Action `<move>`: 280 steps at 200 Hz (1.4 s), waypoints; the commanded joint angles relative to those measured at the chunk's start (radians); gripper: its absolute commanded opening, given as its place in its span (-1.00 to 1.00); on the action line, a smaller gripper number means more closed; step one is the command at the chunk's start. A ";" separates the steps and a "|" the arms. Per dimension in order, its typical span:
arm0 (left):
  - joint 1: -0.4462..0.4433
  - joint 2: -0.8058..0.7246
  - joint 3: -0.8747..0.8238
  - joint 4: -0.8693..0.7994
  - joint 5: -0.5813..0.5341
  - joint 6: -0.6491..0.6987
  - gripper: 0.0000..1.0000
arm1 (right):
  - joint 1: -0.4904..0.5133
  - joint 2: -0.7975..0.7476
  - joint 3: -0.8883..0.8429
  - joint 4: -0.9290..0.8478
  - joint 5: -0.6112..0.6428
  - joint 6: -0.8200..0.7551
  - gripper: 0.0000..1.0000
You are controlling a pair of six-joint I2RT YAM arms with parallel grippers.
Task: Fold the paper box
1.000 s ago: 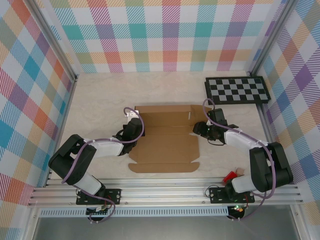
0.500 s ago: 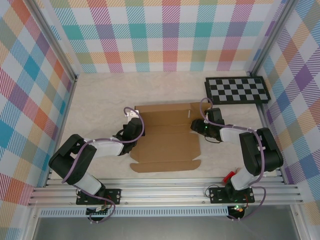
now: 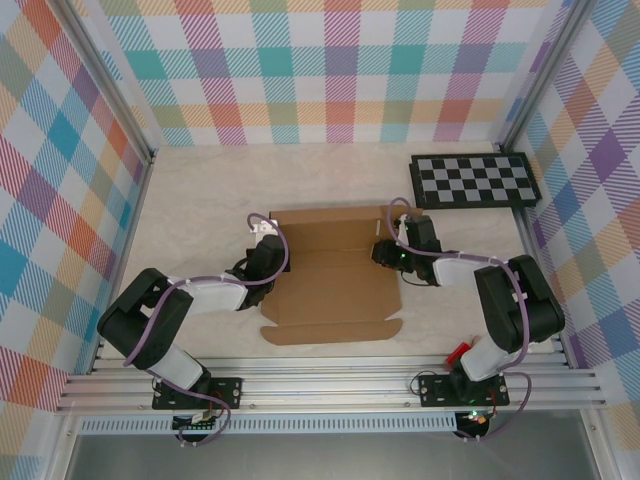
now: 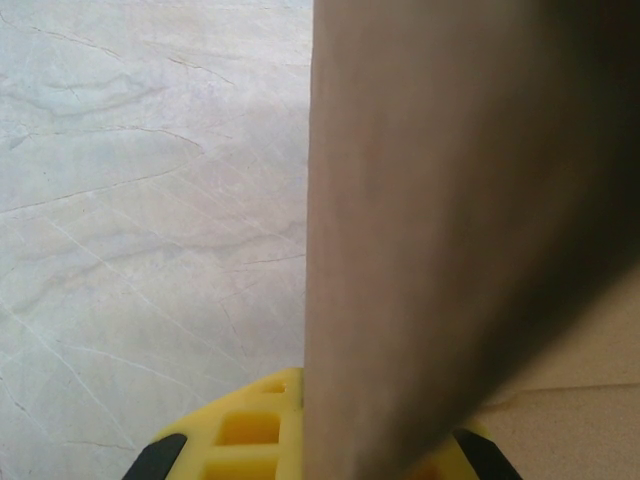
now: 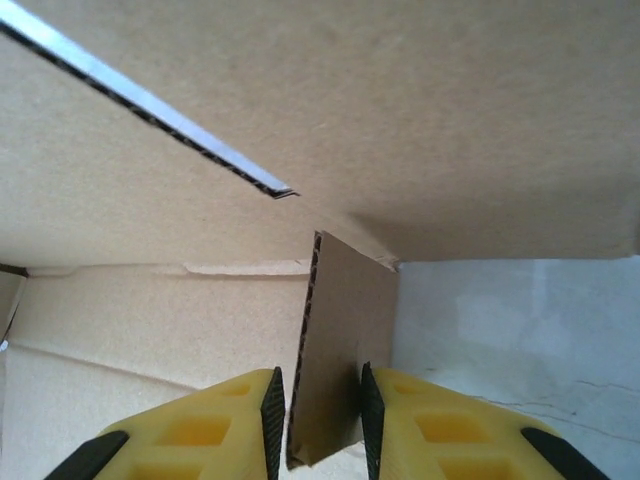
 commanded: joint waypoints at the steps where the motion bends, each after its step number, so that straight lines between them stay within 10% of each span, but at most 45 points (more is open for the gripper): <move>1: -0.009 0.022 0.009 -0.063 0.019 -0.020 -1.00 | 0.024 -0.008 0.020 0.018 -0.009 -0.016 -0.40; 143: -0.012 0.024 -0.003 -0.064 0.018 -0.019 -1.00 | 0.069 0.170 0.093 0.008 0.063 0.112 -0.19; 280: 0.010 0.032 0.018 -0.115 -0.007 -0.029 -1.00 | 0.033 -0.336 0.068 -0.399 0.134 -0.116 0.04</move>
